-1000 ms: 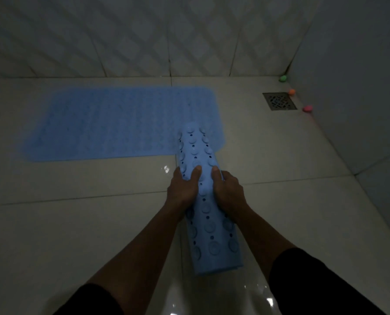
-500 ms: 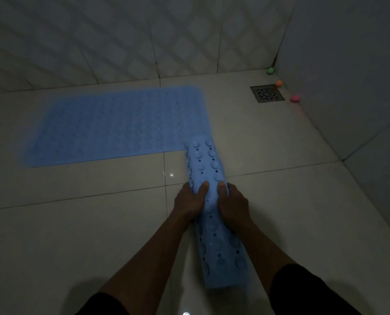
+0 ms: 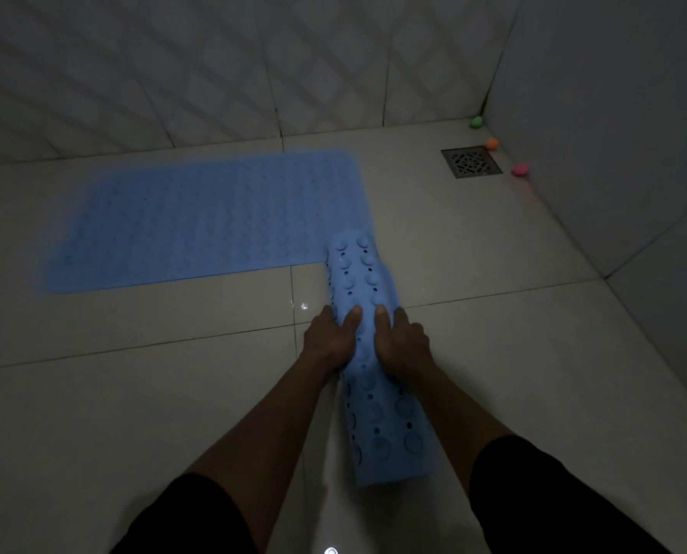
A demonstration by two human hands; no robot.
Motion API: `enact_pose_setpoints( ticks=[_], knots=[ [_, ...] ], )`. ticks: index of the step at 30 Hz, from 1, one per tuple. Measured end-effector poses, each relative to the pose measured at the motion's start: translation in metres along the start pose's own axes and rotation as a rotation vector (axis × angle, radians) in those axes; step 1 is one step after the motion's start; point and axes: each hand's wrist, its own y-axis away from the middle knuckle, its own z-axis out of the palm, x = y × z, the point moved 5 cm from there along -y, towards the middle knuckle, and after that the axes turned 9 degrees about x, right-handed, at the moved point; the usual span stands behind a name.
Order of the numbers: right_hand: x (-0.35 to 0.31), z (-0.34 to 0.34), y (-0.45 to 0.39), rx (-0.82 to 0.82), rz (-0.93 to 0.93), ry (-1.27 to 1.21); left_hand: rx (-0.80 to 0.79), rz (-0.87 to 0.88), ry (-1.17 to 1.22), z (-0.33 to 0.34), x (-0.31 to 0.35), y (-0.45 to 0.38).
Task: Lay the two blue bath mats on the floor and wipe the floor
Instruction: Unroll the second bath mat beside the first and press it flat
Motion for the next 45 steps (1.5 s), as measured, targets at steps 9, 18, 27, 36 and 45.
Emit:
enact_pose_setpoints(
  ticks=[9,18,27,36,45],
  knots=[
    [-0.011,-0.005,0.009,0.134,-0.080,0.126,0.160,-0.023,0.006,-0.018,0.002,0.005],
    [-0.050,0.032,0.025,0.150,-0.226,-0.205,0.220,-0.124,0.008,-0.073,-0.031,0.023],
    [-0.059,0.070,0.032,-0.060,-0.112,-0.269,0.187,-0.160,-0.008,-0.091,-0.051,0.024],
    [-0.069,0.070,0.046,-0.052,-0.251,-0.167,0.179,-0.195,0.096,-0.100,-0.070,0.028],
    [-0.079,0.068,0.049,-0.030,-0.294,-0.138,0.168,-0.220,0.144,-0.102,-0.076,0.016]
  ],
)
